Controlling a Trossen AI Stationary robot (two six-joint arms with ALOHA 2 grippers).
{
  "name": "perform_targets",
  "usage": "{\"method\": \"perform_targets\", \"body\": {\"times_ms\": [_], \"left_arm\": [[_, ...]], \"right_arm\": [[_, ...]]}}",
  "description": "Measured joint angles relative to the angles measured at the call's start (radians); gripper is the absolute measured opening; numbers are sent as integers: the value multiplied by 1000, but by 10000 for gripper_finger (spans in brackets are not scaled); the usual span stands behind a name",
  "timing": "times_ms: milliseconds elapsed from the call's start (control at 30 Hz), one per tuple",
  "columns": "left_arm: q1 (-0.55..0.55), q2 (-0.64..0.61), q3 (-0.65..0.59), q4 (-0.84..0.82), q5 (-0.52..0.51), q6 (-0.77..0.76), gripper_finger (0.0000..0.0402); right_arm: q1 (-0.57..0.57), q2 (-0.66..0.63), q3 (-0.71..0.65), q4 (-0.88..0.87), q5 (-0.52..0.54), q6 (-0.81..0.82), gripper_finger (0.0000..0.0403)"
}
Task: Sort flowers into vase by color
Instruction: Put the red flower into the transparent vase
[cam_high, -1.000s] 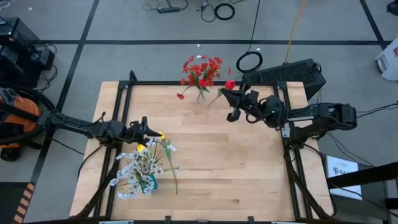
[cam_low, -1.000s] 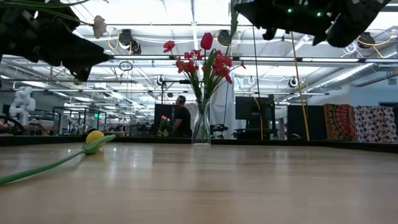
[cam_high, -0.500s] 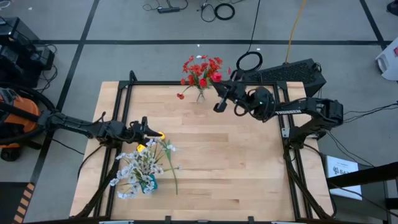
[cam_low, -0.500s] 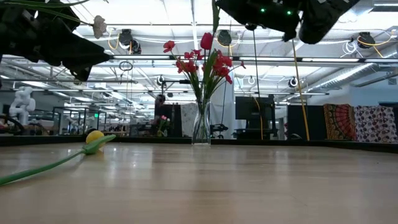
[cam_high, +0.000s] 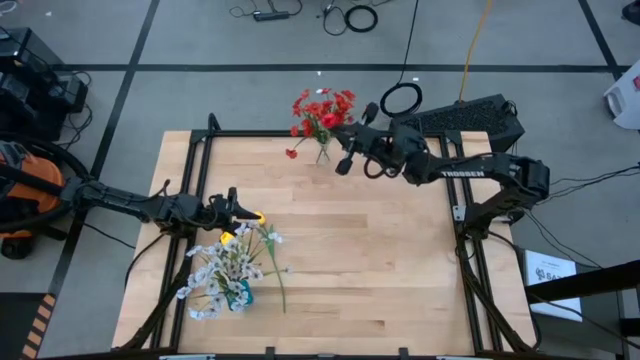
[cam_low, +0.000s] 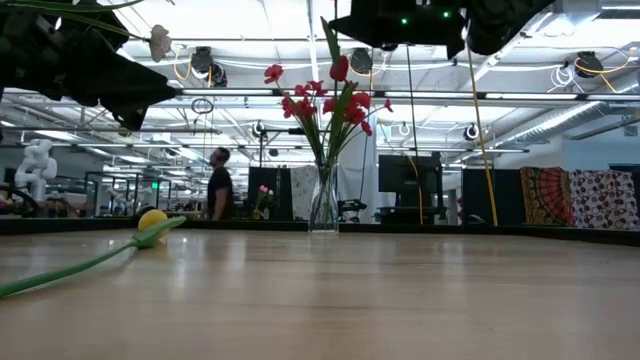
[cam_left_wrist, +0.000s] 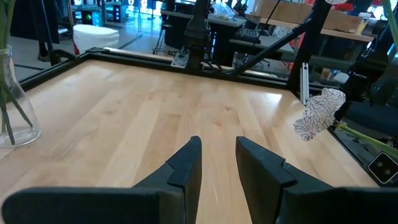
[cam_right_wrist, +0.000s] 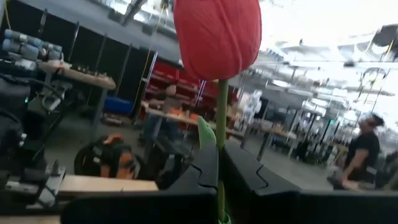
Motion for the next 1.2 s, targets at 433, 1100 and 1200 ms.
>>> {"method": "perform_targets", "body": {"times_ms": [433, 1100, 1200], "left_arm": [[0, 0, 0, 0, 0, 0, 105], [0, 0, 0, 0, 0, -2, 105], [0, 0, 0, 0, 0, -1, 105]], "right_arm": [[-44, 116, 0, 59, 1, 130, 0], [-102, 279, 3, 55, 10, 363, 17], [-102, 278, 2, 24, 8, 368, 35]]}}
